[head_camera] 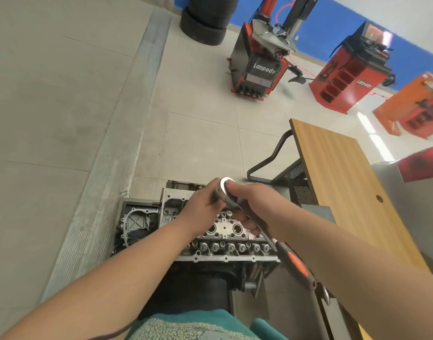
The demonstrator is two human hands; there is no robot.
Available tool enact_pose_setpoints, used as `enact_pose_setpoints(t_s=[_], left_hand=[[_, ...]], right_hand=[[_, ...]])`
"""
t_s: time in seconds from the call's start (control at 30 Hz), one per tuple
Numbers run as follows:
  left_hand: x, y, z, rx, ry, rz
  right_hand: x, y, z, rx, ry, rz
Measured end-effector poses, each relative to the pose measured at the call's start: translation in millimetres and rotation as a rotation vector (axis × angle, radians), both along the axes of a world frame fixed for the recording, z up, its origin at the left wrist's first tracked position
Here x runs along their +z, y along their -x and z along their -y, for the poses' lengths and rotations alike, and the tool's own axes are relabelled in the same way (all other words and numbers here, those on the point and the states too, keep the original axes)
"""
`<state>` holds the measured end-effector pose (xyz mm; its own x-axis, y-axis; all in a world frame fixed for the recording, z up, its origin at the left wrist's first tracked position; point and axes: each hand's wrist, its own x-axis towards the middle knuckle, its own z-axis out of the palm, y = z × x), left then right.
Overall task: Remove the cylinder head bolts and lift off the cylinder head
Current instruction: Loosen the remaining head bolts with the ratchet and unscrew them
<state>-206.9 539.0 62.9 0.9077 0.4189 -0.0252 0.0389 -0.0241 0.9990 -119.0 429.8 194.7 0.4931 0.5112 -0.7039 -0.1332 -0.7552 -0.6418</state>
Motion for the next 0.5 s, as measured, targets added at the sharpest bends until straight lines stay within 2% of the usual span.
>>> enact_pose_setpoints(t_s=[0.27, 0.5], left_hand=[[-2.7, 3.2, -6.6, -0.011, 0.003, 0.018], [-0.3, 3.5, -8.2, -0.017, -0.007, -0.016]], right_hand=[[4.3, -16.6, -9.9, 0.288, -0.004, 0.161], [10.7, -37.4, -23.3, 0.504, 0.023, 0.18]])
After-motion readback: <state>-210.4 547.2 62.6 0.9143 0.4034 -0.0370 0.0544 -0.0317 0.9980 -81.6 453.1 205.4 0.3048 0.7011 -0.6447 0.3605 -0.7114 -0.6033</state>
